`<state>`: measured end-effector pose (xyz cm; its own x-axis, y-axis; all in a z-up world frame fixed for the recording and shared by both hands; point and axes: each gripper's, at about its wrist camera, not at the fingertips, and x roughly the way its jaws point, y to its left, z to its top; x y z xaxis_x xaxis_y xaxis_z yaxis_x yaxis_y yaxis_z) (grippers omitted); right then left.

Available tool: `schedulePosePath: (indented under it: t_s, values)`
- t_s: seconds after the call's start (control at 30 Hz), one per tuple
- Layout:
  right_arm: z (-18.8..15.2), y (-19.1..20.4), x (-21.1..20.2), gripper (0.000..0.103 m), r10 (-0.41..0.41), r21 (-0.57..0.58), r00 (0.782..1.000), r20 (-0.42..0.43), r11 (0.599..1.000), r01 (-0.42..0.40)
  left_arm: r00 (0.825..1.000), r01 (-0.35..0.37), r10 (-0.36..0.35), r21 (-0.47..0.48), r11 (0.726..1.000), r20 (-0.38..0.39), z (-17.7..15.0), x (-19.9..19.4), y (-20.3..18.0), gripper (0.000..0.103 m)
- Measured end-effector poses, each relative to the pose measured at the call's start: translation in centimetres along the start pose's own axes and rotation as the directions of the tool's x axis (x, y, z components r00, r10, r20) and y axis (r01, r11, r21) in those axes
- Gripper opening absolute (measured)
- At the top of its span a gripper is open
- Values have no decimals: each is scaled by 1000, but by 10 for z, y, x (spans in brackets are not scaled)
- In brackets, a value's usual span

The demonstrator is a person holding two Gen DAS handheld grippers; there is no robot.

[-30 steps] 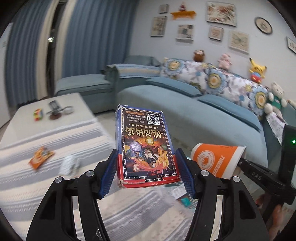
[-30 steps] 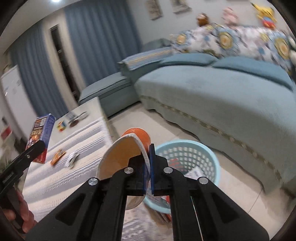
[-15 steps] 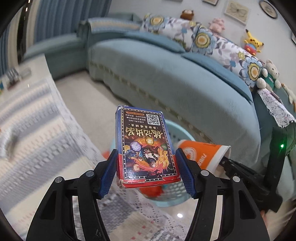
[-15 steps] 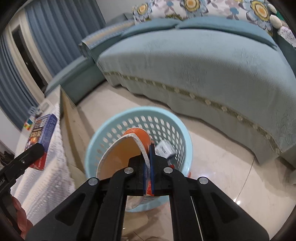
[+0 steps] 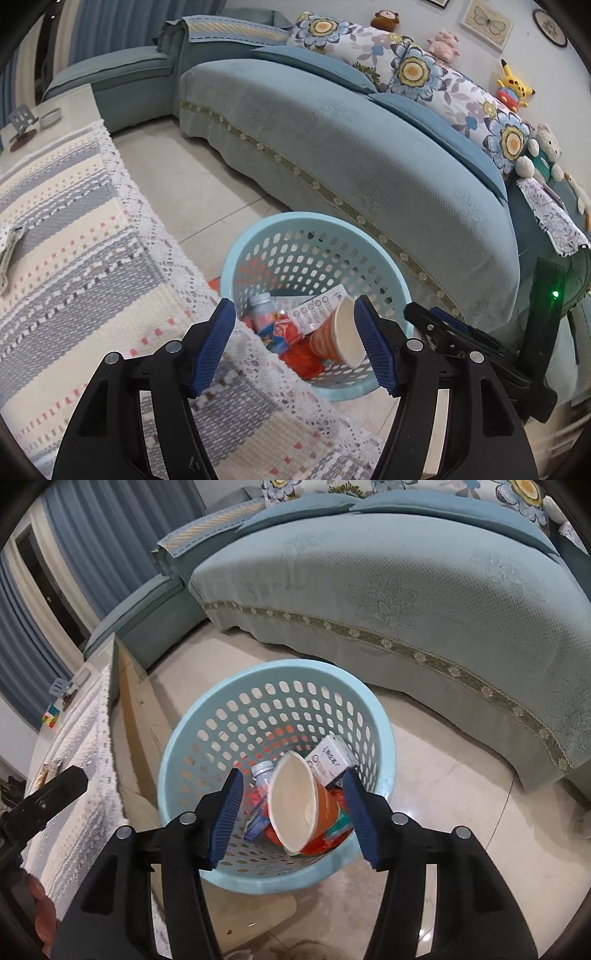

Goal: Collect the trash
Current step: 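Carry card box and orange cup over the basket and release both, then grasp the orange snack bag with the left tool while the right tool grasps the dotted paper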

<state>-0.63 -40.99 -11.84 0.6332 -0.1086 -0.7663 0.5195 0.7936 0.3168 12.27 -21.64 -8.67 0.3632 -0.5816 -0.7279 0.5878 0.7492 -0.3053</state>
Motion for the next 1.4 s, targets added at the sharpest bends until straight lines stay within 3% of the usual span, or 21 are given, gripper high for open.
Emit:
schedulePosePath:
  t_s: [0.33, 0.63, 0.9, 1.07, 1.17, 1.27, 1.4]
  values:
    - [3, 52, -30, 53, 64, -115, 994, 85, 992, -54, 996, -22, 23, -18, 1000, 81, 7, -47, 28, 65]
    - [-3, 156, -42, 53, 191, -314, 974, 119, 938, -146, 972, -114, 126, -74, 991, 197, 18, -114, 94, 65]
    - [-18, 276, -21, 53, 306, -493, 951, 41, 834, -247, 923, -235, 289, -220, 947, 256, 10, -171, 194, 65]
    - [-27, 343, 14, 53, 336, -546, 940, -52, 779, -308, 894, -333, 401, -300, 894, 202, -1, -185, 267, 69]
    - [-28, 377, 43, 53, 329, -534, 937, -121, 774, -340, 873, -400, 466, -336, 853, 142, -8, -178, 303, 70]
    - [-37, 401, 68, 53, 310, -538, 938, -155, 770, -343, 884, -369, 449, -392, 843, 133, -12, -176, 332, 70]
    - [-46, 411, 88, 53, 300, -521, 934, -194, 775, -357, 861, -417, 489, -358, 836, 140, -6, -171, 343, 70]
